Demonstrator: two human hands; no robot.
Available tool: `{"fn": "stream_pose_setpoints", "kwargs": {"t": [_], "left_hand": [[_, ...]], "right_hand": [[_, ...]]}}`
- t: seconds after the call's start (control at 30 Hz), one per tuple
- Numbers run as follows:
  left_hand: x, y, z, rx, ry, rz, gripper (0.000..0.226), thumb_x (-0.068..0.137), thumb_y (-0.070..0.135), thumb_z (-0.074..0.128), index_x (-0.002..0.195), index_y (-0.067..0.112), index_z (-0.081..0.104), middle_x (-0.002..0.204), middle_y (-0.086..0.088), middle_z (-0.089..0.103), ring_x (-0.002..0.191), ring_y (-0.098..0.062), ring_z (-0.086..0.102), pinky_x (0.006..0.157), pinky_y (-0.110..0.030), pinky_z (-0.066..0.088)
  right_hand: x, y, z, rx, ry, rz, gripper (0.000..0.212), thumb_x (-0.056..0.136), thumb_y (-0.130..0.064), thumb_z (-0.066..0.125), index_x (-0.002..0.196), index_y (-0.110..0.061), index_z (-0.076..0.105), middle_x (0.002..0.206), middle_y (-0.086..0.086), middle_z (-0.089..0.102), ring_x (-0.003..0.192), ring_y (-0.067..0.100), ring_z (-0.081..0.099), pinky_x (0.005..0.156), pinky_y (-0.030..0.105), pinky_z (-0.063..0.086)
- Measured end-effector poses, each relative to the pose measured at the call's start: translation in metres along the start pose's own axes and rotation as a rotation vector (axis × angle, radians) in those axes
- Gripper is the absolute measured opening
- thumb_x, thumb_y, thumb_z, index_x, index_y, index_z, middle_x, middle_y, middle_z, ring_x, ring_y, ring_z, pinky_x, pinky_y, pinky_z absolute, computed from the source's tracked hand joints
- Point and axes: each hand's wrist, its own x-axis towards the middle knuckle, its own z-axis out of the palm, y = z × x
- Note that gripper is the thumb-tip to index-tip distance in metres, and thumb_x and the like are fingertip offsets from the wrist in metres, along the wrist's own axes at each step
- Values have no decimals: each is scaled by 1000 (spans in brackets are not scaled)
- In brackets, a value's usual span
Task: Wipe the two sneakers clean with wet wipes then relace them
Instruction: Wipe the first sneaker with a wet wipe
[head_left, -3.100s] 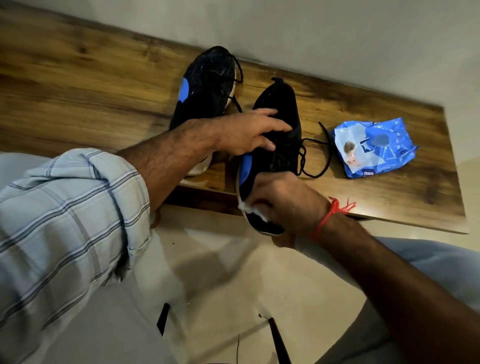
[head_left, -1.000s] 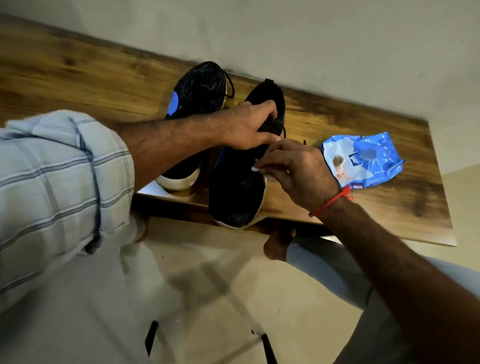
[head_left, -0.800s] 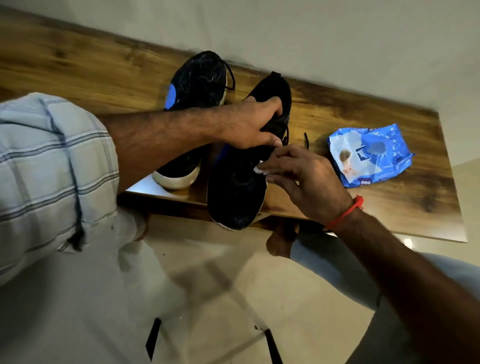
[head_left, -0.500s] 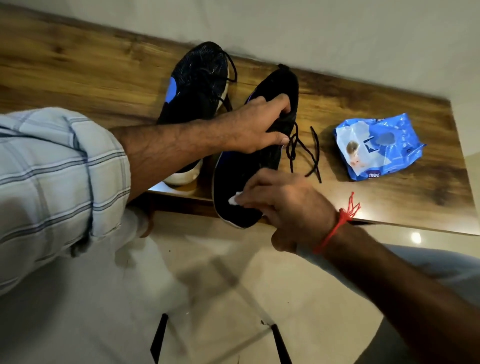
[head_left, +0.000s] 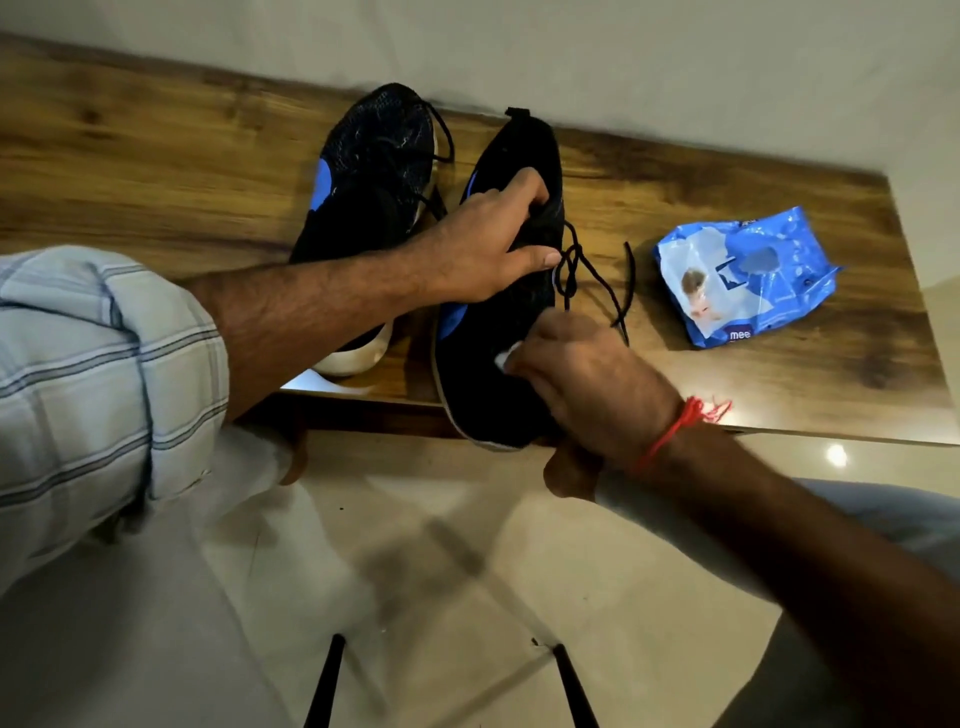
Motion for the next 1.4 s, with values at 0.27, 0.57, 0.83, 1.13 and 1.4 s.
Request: {"fn": "stream_pose_setpoints", "kwargs": {"t": [0.27, 0.57, 0.83, 1.13, 1.4], "left_hand": [[0, 4, 1, -8, -45, -5, 55, 98, 34, 66, 140, 11, 40, 138, -15, 58, 133, -27, 53, 103, -39, 50], [4, 2, -5, -138, 8, -82, 47, 100, 33, 63, 134, 10, 41, 131, -12, 63, 123, -28, 60, 69, -9, 37], [4, 2, -8, -153, -25, -89, 42, 104, 36, 54, 137, 12, 42, 126, -5, 63, 116, -16, 62, 83, -24, 50], [6, 5, -10, -89, -65, -114, 39, 109, 33, 43, 142, 14, 41, 112, -7, 65, 90, -16, 62, 72, -30, 52], [11, 9, -17, -150, -148, -168, 34, 108, 33, 46, 139, 19, 44, 113, -6, 67, 97, -24, 69, 78, -48, 61]], "right_hand": [[-12, -26, 15, 22, -104, -38, 26, 85, 3, 62, 108, -6, 71, 104, 13, 60, 94, 30, 58, 77, 40, 55], [4, 21, 2, 67, 230, 145, 15, 89, -9, 64, 99, -7, 75, 99, 13, 65, 92, 28, 64, 79, 43, 55], [8, 33, 7, 173, 510, 201, 14, 91, -8, 64, 101, -6, 75, 100, 9, 68, 91, 18, 65, 80, 31, 55], [6, 20, 7, 28, 51, -47, 15, 82, -7, 65, 91, -10, 77, 92, 9, 69, 84, 27, 67, 81, 30, 48], [40, 51, -4, 69, 415, 34, 13, 88, -7, 63, 92, -2, 74, 94, 15, 69, 88, 22, 62, 84, 15, 44]]}}
